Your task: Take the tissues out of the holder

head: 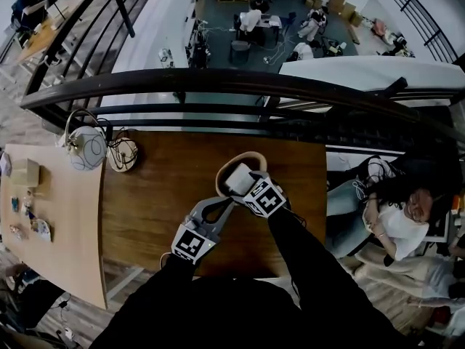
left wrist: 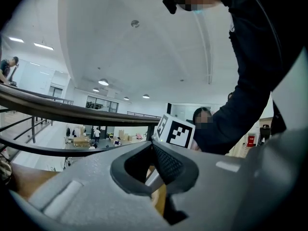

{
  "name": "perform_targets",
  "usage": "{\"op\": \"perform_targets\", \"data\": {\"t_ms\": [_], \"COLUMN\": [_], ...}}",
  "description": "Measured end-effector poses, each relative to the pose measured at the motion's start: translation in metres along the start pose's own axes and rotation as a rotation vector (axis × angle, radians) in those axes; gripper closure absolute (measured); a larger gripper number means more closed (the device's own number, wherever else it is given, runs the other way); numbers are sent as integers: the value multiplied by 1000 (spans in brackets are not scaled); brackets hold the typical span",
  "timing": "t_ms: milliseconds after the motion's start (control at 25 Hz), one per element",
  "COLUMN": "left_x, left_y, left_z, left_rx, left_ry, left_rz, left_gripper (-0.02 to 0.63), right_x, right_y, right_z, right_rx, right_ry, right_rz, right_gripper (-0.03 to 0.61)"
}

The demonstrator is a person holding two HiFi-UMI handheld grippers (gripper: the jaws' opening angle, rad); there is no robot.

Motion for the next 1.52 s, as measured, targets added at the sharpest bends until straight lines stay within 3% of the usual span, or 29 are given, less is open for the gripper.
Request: {"op": "perform_targets", "data": {"t_ms": [320,480,800,840,920,1040,1520], "left_x": [-6,-8,-14,-14,-15,-17,-16], "left_y": [-3,-3,0,0,1,1,1], "left_z": [-19,-25,-35,-36,-38,-39,-34], "left_rx": [10,10,21,23,26,29,32], "left_ry": [22,30,45,48,50,50,29], "left_rz": [-2,-8,-21,-22,-22,-24,-30], "left_gripper": [604,604,604,604,604,604,604], "right_x": [-4,-8,-18,-17,-15,-14,5], "right_y": [-33,-45,-61,-62,-60,-58,-34], "right_z": [21,27,36,38,40,40,30], "right_rx": [-21,-48,-81,-88,-100,-99,-87], "right_ry": [29,59,88,90,92,91,100], "right_rz": [-164,-255,-372,-373,-368,-359,-303], "right_gripper": [33,6,9,13,99,151,172]}}
Point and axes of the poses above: the fingertips, and each gripper's own axes: y backward along the fingers, z to its right, x out of its top, the point moved 3 cm from there along y, backward along the fingers, and after that the axes turned 1 degree about -y, right-handed, at the moved point
